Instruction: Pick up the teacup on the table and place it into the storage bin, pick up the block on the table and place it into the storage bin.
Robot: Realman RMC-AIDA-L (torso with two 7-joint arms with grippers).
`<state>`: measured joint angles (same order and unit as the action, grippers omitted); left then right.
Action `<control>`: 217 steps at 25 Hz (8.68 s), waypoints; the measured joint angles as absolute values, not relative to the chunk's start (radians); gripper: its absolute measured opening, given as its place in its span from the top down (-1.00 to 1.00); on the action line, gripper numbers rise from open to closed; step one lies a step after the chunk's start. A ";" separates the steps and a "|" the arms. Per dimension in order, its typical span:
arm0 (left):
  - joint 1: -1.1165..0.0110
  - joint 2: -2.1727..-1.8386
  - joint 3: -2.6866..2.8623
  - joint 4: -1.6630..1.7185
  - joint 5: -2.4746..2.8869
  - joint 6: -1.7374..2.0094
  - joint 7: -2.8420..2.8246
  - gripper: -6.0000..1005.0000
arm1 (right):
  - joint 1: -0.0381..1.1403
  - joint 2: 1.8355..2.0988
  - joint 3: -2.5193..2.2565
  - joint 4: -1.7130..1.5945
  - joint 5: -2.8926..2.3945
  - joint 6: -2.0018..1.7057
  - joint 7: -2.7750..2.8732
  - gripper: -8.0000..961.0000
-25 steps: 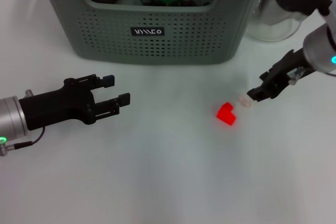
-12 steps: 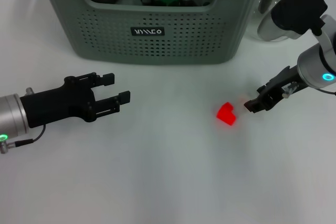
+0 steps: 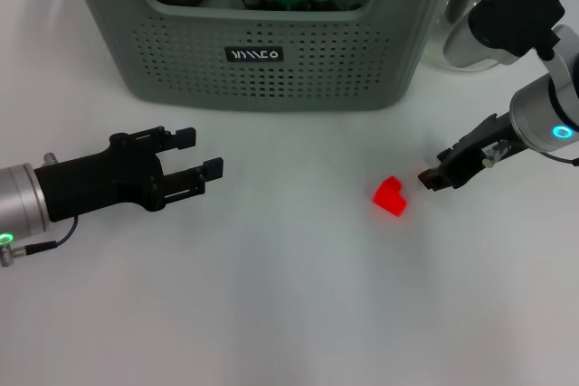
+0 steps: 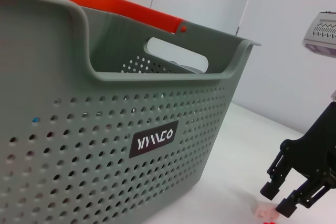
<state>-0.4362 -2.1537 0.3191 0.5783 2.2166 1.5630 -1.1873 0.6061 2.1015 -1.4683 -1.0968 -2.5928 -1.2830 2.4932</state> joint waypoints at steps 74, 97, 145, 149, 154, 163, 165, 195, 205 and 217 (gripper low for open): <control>-0.430 -2.159 0.319 0.577 2.217 1.566 -1.197 -0.33 | 1.293 2.099 -1.115 -0.563 -2.602 -0.709 2.440 0.85; -0.429 -2.160 0.317 0.577 2.215 1.561 -1.197 -0.33 | 0.572 2.041 -1.003 -1.558 -1.853 -1.519 2.187 -0.21; -0.384 -2.145 0.305 0.605 2.218 1.598 -1.203 -0.32 | 0.794 2.106 -1.542 -0.932 -2.461 -1.390 2.440 -0.14; -0.384 -2.145 0.305 0.604 2.218 1.598 -1.203 -0.32 | 0.794 2.104 -1.542 -0.929 -2.462 -1.384 2.446 -0.13; -0.386 -2.145 0.305 0.604 2.218 1.598 -1.203 -0.32 | 0.791 2.105 -1.548 -0.926 -2.462 -1.362 2.447 -0.11; -0.388 -2.146 0.305 0.604 2.218 1.598 -1.203 -0.32 | 0.789 2.106 -1.593 -0.910 -2.460 -1.339 2.466 0.38; -0.387 -2.146 0.305 0.604 2.218 1.598 -1.203 -0.32 | 0.788 2.104 -1.591 -0.910 -2.461 -1.335 2.475 0.42; -0.404 -2.146 0.295 0.592 2.215 1.597 -1.210 -0.32 | 1.132 2.096 -1.199 -0.881 -2.554 -0.905 2.502 0.56; -0.409 -2.147 0.295 0.590 2.215 1.591 -1.210 -0.32 | 1.268 2.096 -1.194 -0.572 -2.618 -0.690 2.505 0.56; -0.402 -2.148 0.293 0.580 2.215 1.589 -1.206 -0.32 | 1.212 2.096 -1.193 -0.661 -2.621 -0.720 2.514 0.09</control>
